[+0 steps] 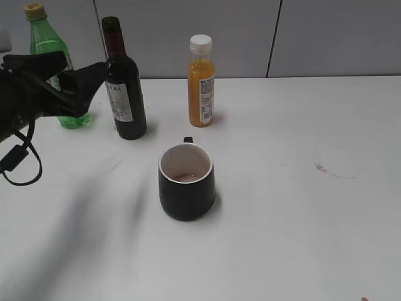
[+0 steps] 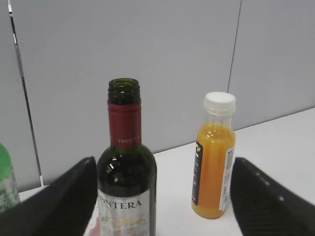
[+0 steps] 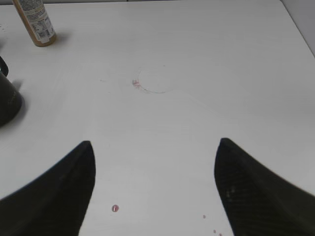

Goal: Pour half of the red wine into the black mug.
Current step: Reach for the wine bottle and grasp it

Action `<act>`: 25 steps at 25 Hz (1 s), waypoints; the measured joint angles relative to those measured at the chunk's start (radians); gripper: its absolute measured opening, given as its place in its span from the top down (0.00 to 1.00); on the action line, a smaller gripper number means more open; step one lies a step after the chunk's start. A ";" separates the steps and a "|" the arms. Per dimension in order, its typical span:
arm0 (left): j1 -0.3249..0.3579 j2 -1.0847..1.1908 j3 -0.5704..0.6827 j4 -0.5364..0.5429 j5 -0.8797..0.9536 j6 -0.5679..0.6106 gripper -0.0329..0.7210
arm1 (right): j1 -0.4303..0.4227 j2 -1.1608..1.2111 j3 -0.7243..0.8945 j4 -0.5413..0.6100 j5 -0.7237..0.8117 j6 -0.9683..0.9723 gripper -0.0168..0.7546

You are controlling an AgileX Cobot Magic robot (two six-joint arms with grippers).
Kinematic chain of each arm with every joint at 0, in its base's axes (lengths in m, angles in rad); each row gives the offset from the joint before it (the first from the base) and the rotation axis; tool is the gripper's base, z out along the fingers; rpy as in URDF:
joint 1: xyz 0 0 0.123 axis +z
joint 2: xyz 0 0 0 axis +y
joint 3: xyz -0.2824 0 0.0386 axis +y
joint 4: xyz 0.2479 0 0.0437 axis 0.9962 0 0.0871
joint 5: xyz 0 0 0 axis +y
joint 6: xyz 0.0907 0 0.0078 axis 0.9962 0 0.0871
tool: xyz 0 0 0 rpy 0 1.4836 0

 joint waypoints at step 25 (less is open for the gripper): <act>0.000 0.471 -0.331 -0.061 0.049 0.000 0.04 | 0.000 0.000 0.000 0.000 -0.001 0.001 0.24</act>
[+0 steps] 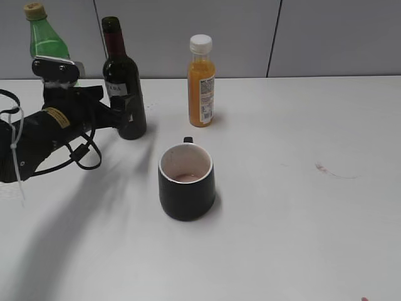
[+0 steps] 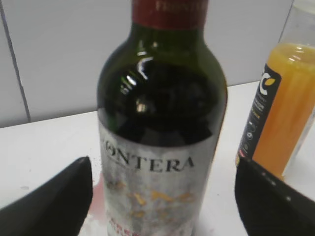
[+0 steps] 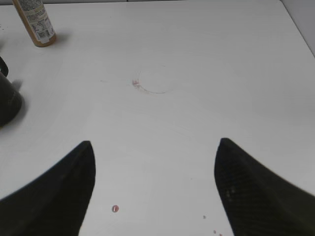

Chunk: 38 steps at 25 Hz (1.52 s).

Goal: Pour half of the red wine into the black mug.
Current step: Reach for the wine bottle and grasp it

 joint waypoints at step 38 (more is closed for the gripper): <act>-0.002 0.226 -0.257 -0.014 -0.046 0.005 0.24 | 0.000 0.000 0.000 0.000 -0.001 0.000 0.24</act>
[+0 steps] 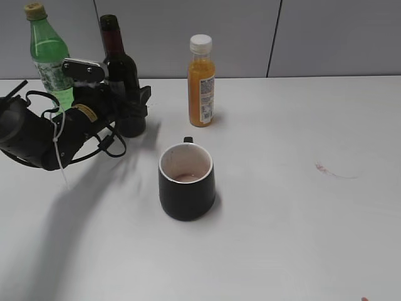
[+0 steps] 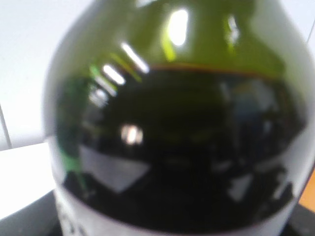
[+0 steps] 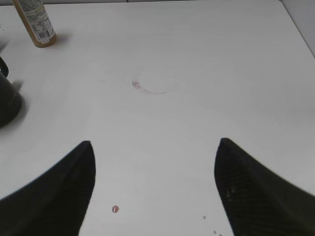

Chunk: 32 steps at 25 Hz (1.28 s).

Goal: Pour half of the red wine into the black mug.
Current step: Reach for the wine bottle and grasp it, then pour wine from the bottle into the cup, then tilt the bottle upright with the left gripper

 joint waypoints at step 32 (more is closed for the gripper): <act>-0.310 -0.547 0.617 -0.664 -0.152 0.376 0.24 | 0.000 0.000 0.000 0.000 -0.001 0.000 0.24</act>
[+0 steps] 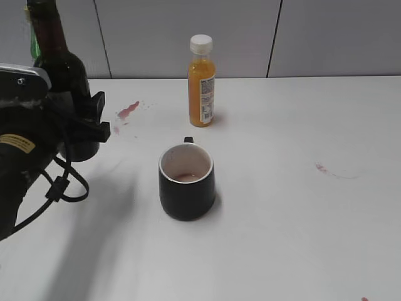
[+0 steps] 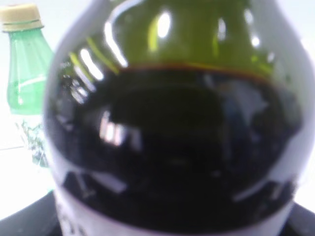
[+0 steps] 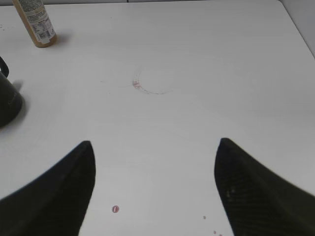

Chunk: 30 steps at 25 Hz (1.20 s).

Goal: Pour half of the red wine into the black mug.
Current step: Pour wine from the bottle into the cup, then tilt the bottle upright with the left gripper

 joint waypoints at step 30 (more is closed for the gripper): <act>-0.154 -0.016 -0.002 -0.338 0.030 0.628 0.24 | 0.000 0.000 0.000 0.000 0.000 0.000 0.24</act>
